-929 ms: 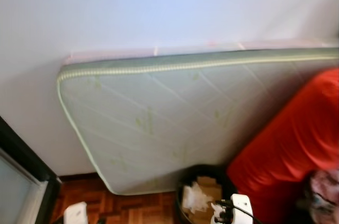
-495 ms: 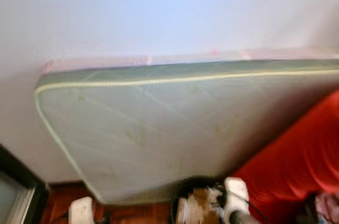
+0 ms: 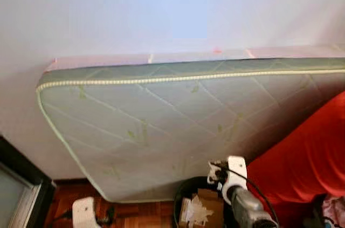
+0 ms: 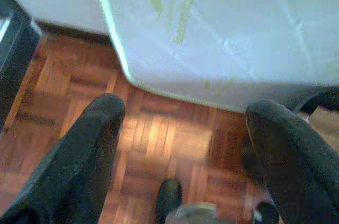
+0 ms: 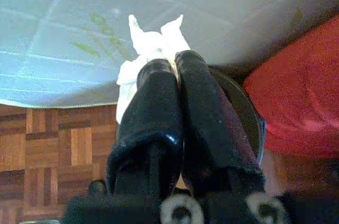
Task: Clean up the room
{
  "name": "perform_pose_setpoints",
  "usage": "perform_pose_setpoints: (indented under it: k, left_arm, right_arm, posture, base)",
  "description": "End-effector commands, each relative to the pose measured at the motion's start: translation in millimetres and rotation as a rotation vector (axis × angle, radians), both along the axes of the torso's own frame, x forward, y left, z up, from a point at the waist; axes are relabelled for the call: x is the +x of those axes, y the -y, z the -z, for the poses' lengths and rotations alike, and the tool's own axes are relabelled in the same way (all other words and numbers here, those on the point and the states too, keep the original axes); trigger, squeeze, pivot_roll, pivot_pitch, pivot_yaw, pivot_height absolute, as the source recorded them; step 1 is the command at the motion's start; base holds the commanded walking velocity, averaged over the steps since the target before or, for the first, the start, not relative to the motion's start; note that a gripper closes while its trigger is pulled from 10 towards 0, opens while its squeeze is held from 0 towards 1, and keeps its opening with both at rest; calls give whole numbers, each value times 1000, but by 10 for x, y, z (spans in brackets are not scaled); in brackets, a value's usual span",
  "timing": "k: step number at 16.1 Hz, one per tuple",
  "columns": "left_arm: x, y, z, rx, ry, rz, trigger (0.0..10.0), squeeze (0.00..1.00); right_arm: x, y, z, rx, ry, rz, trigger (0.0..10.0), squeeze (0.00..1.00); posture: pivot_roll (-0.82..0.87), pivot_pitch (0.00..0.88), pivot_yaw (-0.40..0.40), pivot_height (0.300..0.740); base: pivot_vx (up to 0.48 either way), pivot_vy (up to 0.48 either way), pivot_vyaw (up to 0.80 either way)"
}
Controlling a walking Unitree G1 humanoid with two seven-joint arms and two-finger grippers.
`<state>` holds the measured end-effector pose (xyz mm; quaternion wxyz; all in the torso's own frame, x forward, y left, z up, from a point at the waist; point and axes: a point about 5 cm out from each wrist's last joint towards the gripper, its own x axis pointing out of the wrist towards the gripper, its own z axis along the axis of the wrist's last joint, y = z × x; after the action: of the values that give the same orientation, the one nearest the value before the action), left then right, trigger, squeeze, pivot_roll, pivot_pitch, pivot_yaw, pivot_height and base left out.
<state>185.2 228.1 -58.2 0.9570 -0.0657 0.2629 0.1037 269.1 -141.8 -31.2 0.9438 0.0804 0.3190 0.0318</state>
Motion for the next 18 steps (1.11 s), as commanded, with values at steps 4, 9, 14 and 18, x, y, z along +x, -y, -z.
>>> perform_pose_setpoints:
  k: [4,9,14,18]
  left_arm:
    - [182,208,-268,52,214,75,10000,0]
    - [81,310,-367,54,263,78,10000,0]
    - [8,294,-449,64,265,77,10000,0]
    - [-46,282,-438,62,235,64,10000,0]
  right_arm:
    - [54,72,-55,-30,37,-5,10000,0]
    - [16,202,-33,-89,37,21,10000,0]
    - [34,255,-46,-87,29,62,10000,0]
    - [37,268,-45,-88,20,65,10000,1000]
  posture:
    - [182,165,-48,740]
    - [194,202,-70,740]
    - [211,224,-76,740]
    - [216,231,-81,740]
  base:
    - [0,0,0]
    - [0,0,0]
    - [0,0,0]
    - [0,0,0]
